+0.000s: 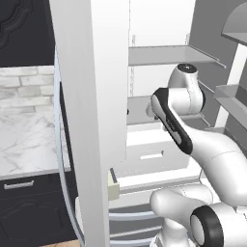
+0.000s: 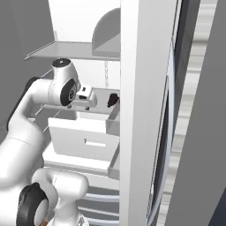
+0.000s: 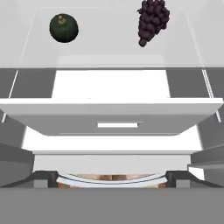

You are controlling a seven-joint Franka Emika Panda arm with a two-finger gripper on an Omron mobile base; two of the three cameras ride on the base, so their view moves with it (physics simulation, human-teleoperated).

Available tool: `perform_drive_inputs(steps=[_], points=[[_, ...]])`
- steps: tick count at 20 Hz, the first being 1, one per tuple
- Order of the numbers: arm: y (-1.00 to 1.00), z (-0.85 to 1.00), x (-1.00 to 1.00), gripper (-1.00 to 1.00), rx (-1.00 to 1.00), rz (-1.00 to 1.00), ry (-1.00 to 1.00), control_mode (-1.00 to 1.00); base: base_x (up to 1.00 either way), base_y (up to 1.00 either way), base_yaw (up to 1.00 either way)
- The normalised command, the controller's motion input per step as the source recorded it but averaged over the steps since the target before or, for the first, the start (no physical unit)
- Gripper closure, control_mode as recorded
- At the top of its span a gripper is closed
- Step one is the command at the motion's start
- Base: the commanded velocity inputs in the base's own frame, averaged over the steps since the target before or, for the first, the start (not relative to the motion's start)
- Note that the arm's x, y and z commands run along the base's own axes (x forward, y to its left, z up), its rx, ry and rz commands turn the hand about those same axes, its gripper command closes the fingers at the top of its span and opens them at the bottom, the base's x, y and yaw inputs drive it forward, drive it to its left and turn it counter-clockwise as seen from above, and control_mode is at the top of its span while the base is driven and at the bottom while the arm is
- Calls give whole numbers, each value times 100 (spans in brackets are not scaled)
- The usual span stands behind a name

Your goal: Move the squash and grapes from the second highest shelf to the top shelf to make space. Then, place the pitcher from the counter on the cleared second highest shelf.

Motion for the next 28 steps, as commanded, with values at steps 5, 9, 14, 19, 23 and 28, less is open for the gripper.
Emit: perform_drive_inputs(steps=[5, 9, 14, 19, 23, 28], points=[[-34, -28, 7, -100, 0, -9, 0, -100, 0, 0, 0], [-18, -5, 4, -100, 0, -5, 0, -100, 0, 0, 0], [-13, 0, 41, -100, 1, -2, 0, -100, 0, 0, 0], [-6, 0, 69, -100, 0, 0, 2, -100, 0, 0, 0], [-3, -16, 49, -100, 0, 0, 0, -100, 0, 0, 0], [0, -37, 47, -100, 0, 0, 0, -100, 0, 0, 0]])
